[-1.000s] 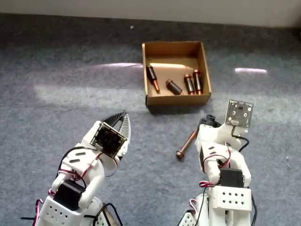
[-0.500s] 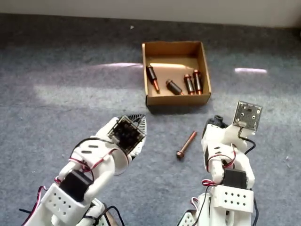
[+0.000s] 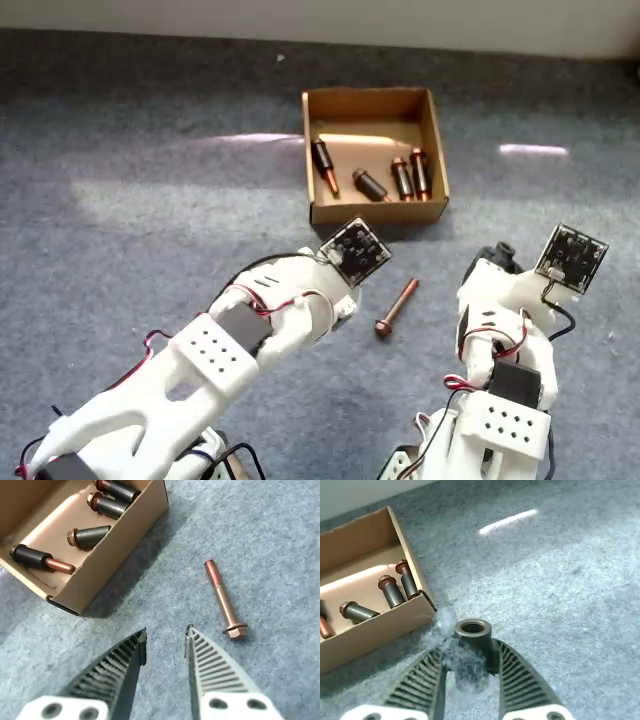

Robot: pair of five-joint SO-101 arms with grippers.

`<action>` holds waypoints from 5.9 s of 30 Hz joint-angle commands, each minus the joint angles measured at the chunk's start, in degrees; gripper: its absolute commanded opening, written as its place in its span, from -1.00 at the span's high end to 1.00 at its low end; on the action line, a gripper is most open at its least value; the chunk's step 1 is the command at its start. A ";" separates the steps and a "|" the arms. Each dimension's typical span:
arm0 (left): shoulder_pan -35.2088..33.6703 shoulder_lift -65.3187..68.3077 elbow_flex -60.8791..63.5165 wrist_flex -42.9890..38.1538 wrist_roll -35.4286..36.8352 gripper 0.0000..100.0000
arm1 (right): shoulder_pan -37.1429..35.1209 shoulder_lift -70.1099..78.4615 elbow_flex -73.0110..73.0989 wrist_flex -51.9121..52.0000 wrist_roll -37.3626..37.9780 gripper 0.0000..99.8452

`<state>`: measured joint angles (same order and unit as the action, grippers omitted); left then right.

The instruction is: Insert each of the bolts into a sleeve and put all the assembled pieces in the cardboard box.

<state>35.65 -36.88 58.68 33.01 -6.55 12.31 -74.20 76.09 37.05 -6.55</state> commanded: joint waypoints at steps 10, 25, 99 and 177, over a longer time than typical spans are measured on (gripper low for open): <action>6.29 26.33 -12.18 -11.52 6.15 0.64 | 0.66 -1.54 -0.40 -2.42 -0.26 0.98; 6.29 40.40 -21.85 -10.02 14.68 0.64 | 0.57 -1.54 -0.40 -2.42 -0.18 0.98; -3.38 57.63 -58.59 37.89 21.89 0.99 | -2.24 -1.54 0.57 -2.33 2.99 0.98; -29.05 30.73 -31.69 17.76 29.63 0.53 | -2.68 -1.54 1.10 -2.42 3.08 0.98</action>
<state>7.16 -12.62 30.81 54.90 24.84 10.20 -74.29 77.49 36.53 -4.18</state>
